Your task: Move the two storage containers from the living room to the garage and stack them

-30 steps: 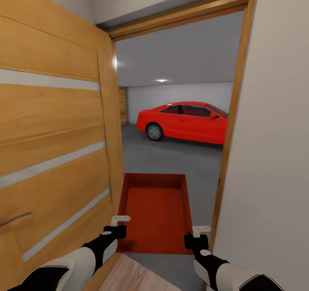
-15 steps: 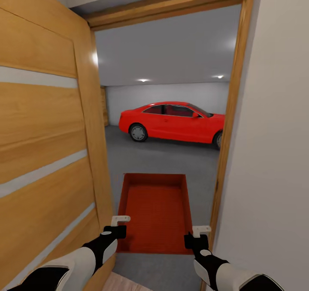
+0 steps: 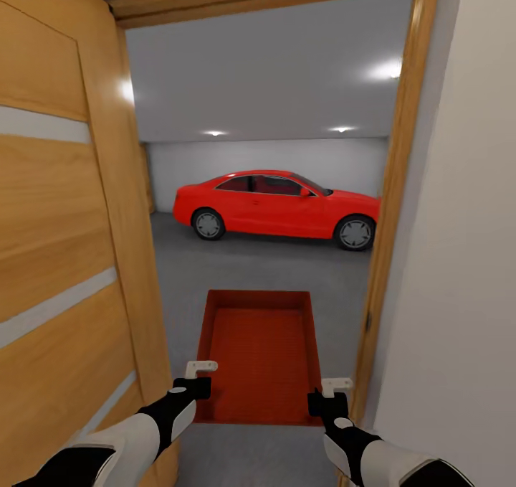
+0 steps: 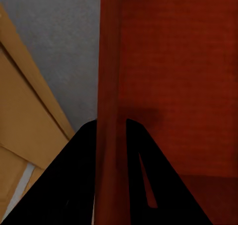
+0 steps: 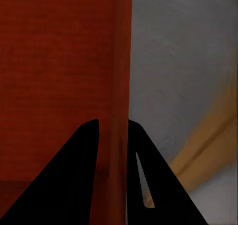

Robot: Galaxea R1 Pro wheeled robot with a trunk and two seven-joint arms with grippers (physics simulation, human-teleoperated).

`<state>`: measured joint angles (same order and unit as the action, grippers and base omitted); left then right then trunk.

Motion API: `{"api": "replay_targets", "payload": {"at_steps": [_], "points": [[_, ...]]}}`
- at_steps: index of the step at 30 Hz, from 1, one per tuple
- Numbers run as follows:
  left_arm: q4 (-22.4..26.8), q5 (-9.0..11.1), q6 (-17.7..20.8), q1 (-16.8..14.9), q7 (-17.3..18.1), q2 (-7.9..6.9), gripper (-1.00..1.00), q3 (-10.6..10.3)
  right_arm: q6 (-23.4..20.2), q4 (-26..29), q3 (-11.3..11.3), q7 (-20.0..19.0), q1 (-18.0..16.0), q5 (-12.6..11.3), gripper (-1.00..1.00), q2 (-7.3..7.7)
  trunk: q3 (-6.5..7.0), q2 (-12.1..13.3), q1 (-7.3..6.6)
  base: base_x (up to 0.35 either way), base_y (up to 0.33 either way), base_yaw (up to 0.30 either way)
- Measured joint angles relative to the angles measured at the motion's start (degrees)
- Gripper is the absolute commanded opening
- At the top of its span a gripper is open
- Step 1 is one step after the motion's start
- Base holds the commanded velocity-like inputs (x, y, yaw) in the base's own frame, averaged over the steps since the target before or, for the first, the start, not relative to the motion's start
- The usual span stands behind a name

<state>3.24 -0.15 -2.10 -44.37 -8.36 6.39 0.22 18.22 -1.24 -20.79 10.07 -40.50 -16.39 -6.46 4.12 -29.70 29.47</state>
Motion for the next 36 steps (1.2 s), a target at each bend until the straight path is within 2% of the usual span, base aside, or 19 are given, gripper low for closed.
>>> {"api": "replay_targets", "payload": {"at_steps": [10, 30, 36], "points": [[0.0, 0.0, -0.1, 0.0, 0.0, -0.02, -1.00, 0.0, 0.1, 0.0, -0.1, 0.1, 0.0, -0.1, -1.00, -0.03, 0.00, 0.0, 0.00, 0.290, 0.216, -0.028], [0.0, 0.0, -0.1, 0.0, 0.1, -0.07, -1.00, 0.0, 0.1, 0.0, -0.2, 0.1, 0.0, -0.2, -1.00, -0.08, 0.00, 0.0, 0.00, 0.290, 0.215, -0.243], [0.0, 0.0, -0.3, 0.0, 0.2, -0.08, -1.00, 0.0, 0.3, 0.0, -0.2, 0.2, 0.0, -0.2, -1.00, -0.08, 0.00, 0.0, 0.03, 0.087, 0.059, -0.076]]}}
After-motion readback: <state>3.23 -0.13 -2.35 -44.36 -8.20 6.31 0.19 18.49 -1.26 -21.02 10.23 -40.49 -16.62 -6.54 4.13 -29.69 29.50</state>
